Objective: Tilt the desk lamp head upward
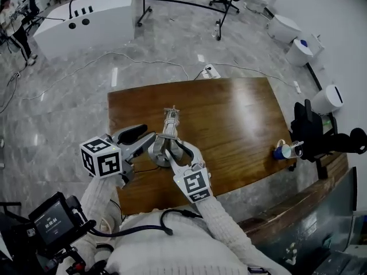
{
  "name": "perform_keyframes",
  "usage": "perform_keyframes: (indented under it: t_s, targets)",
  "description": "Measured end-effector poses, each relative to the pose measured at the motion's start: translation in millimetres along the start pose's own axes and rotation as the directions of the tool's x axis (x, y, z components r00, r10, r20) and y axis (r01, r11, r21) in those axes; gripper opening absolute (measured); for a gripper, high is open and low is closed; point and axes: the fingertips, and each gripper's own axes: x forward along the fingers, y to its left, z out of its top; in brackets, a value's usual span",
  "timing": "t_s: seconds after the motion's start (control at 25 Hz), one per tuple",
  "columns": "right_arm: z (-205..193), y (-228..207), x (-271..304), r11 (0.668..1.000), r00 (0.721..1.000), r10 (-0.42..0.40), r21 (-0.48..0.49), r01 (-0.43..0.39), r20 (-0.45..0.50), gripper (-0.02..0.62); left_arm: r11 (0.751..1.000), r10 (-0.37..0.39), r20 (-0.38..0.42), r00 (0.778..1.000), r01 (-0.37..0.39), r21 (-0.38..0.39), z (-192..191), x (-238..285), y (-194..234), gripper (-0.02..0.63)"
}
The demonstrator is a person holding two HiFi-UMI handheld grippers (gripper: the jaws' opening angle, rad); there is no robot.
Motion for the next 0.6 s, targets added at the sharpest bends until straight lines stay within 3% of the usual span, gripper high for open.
perform_keyframes:
  t_s: [0.12,0.24,0.4,0.6]
  targets:
    - [2,3,8,0.998,1.000,0.026,-0.055,-0.026,0.002,0.134,0.990,-0.079,-0.048,0.996,0.073,-0.118,7,14,9,0.201]
    - [4,5,14,0.997,1.000,0.029,-0.069,-0.028,0.011,0.164,0.955,-0.179,-0.095,0.979,0.150,-0.254,8,33,16,0.233]
    - [0,7,28,0.991,1.000,-0.007,-0.136,0.010,0.023,0.166,0.853,-0.347,-0.126,0.929,0.256,-0.455,2,64,29,0.239]
    - [5,12,17,0.981,0.999,-0.025,-0.190,0.033,0.047,0.161,0.715,-0.505,-0.147,0.850,0.317,-0.623,-3,82,19,0.207]
